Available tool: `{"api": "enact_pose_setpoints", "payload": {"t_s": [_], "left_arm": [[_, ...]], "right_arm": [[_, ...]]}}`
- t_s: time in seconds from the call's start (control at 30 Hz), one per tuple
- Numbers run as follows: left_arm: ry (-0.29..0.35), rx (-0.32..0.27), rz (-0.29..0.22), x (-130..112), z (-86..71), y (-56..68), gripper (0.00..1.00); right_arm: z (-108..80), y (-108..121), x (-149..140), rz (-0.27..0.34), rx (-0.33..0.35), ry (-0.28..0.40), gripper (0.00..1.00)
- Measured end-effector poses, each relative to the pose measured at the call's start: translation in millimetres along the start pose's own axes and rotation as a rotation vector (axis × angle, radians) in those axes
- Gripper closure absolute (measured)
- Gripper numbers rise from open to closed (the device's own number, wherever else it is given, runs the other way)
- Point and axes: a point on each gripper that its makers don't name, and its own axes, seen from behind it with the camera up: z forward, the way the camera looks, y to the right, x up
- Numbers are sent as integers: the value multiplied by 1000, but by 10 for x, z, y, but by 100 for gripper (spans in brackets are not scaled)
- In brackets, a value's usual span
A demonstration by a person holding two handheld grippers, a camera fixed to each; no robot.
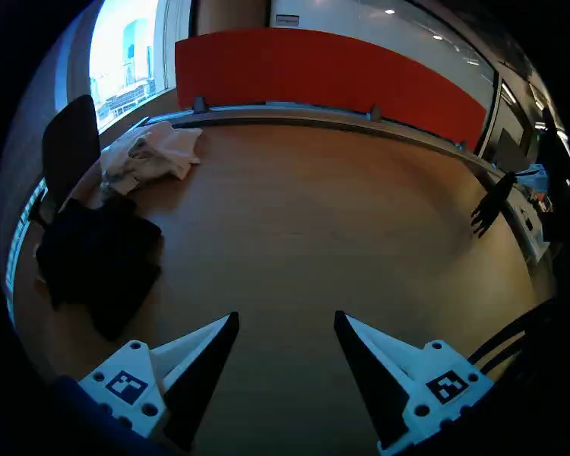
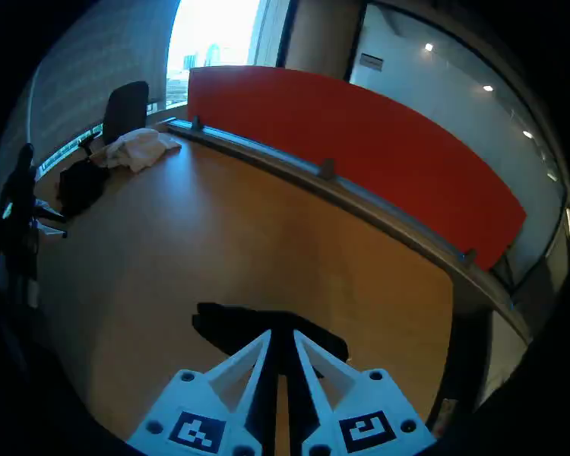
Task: Fold towel
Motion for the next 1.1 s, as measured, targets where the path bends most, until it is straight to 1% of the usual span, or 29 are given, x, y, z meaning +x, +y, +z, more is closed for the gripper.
{"api": "enact_pose_setpoints", "payload": {"t_s": [0.23, 0.4, 0.83, 0.97, 1.1], "left_arm": [[-3, 5, 2, -4, -4, 9, 7], [-6, 8, 3, -9, -5, 16, 7], [-8, 7, 14, 2, -4, 62, 7], [-8, 7, 17, 11, -7, 61, 7], [-9, 7, 19, 9, -7, 55, 7]], "right_arm": [[-67, 180, -141, 1, -18, -21, 95], [-95, 264, -249, 9, -21, -35, 95], [-118, 267, -476, 12, -12, -63, 95], [-159, 267, -631, 11, -14, -87, 95], [-209, 262, -852, 12, -20, -122, 95]]}}
